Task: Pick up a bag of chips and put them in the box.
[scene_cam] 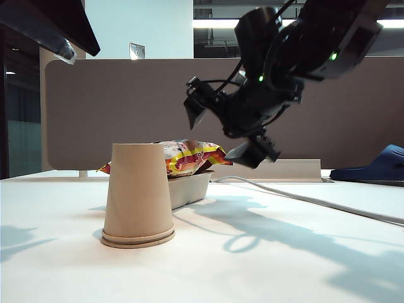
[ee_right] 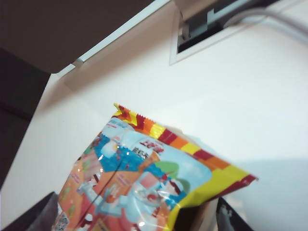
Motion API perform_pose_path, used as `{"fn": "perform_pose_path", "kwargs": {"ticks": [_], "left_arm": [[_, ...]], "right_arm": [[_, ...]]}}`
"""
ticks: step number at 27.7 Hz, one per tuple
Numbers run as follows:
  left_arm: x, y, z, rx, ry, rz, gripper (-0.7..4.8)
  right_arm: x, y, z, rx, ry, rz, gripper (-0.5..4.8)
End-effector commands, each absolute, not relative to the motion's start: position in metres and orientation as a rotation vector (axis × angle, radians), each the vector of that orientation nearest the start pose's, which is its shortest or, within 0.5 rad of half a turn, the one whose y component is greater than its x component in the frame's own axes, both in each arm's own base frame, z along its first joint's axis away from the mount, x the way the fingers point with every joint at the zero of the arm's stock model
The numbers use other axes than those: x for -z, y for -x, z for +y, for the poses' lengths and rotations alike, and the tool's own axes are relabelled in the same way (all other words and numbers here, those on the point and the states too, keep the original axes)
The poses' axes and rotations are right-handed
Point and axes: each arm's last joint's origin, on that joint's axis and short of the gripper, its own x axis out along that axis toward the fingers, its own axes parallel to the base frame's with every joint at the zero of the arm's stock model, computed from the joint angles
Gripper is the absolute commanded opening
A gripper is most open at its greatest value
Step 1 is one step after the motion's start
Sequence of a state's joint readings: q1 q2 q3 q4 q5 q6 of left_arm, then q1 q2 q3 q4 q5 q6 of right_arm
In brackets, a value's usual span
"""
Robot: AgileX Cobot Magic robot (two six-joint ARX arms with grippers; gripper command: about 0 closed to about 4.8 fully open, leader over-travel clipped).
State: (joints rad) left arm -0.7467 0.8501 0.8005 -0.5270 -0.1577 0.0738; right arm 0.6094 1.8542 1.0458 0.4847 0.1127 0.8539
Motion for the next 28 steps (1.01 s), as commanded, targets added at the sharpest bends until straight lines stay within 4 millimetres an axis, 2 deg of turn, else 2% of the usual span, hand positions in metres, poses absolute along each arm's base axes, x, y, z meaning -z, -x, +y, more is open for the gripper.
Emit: {"fn": "perform_pose_path", "kwargs": {"ticks": [1, 8, 12, 16, 21, 25, 28], "left_arm": [[-0.300, -0.131, -0.115, 0.596, -0.313, 0.486, 2.56], [-0.300, -0.131, -0.115, 0.596, -0.313, 0.487, 2.56], [-0.301, -0.130, -0.114, 0.596, -0.311, 0.483, 2.56], [-0.308, -0.126, -0.111, 0.596, -0.293, 0.445, 2.56], [-0.324, -0.116, -0.101, 0.600, -0.235, 0.323, 2.56], [-0.341, -0.096, -0.085, 0.653, -0.169, 0.179, 2.55], [-0.353, -0.078, -0.070, 0.710, -0.119, 0.068, 2.55]], "right_arm": [[-0.204, -0.325, 0.222, -0.319, -0.642, 0.464, 4.14], [-0.217, -0.318, 0.215, -0.321, -0.558, 0.483, 4.06], [-0.236, -0.311, 0.209, -0.340, -0.387, 0.424, 3.83], [-0.273, -0.295, 0.198, -0.376, -0.176, 0.300, 3.72], [-0.328, -0.262, 0.175, -0.429, 0.029, 0.130, 3.67], [-0.368, -0.225, 0.153, -0.527, 0.129, 0.019, 3.58], [-0.387, -0.196, 0.135, -0.599, 0.153, -0.020, 3.55]]}}
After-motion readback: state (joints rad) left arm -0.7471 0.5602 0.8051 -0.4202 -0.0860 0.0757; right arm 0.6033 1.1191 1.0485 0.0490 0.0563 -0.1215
